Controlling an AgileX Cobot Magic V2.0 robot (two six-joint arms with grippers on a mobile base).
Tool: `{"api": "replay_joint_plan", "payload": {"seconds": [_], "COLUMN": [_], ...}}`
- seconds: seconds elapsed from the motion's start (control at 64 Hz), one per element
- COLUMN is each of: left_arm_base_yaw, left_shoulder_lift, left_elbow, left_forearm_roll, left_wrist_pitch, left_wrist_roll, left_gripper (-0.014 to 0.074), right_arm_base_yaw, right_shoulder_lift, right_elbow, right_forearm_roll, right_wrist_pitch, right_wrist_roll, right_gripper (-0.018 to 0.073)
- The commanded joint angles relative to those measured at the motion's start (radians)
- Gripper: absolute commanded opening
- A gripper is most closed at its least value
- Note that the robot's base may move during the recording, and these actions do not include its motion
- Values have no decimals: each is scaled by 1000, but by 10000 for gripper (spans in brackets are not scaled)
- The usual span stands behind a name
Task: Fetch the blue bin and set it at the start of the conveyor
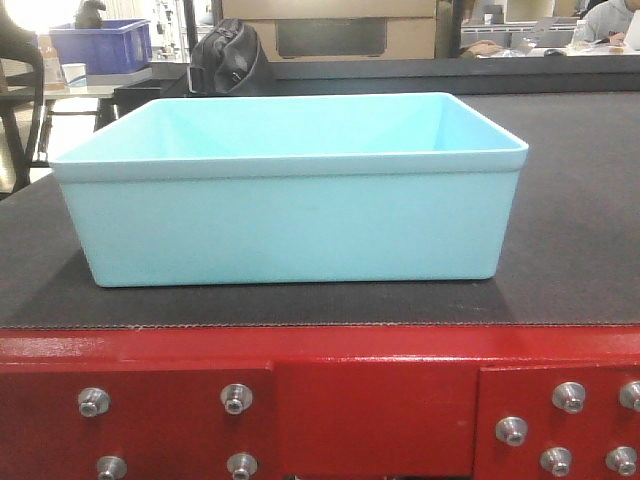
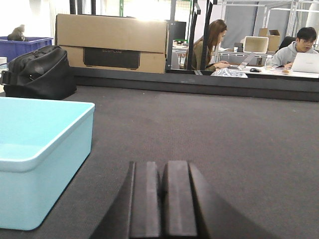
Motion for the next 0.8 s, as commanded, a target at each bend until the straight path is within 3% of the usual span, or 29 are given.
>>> {"api": "replay_joint_plan", "payload": {"seconds": [0.0,0.203,0.781], "left_arm_base_yaw": [2,2,-25], "left_shoulder_lift": [-6,-6,-6], "left_elbow": [27,92,92], "left_forearm_roll": [12,-17,-55], "left_wrist_pitch": [-28,-218,-176], "left_wrist_roll": [-17,-17,-4], "left_gripper": [-111,-111,-111], "right_arm_base_yaw": [0,0,0], "right_shoulder_lift": [-4,-4,-4], "right_elbow": [-1,-1,-1], "right_forearm_roll": [-8,-8,-8], "right_wrist_pitch": [-16,-16,-16], "right_wrist_roll": [-3,-3,-3], "right_gripper": [-163,-163,-163]}}
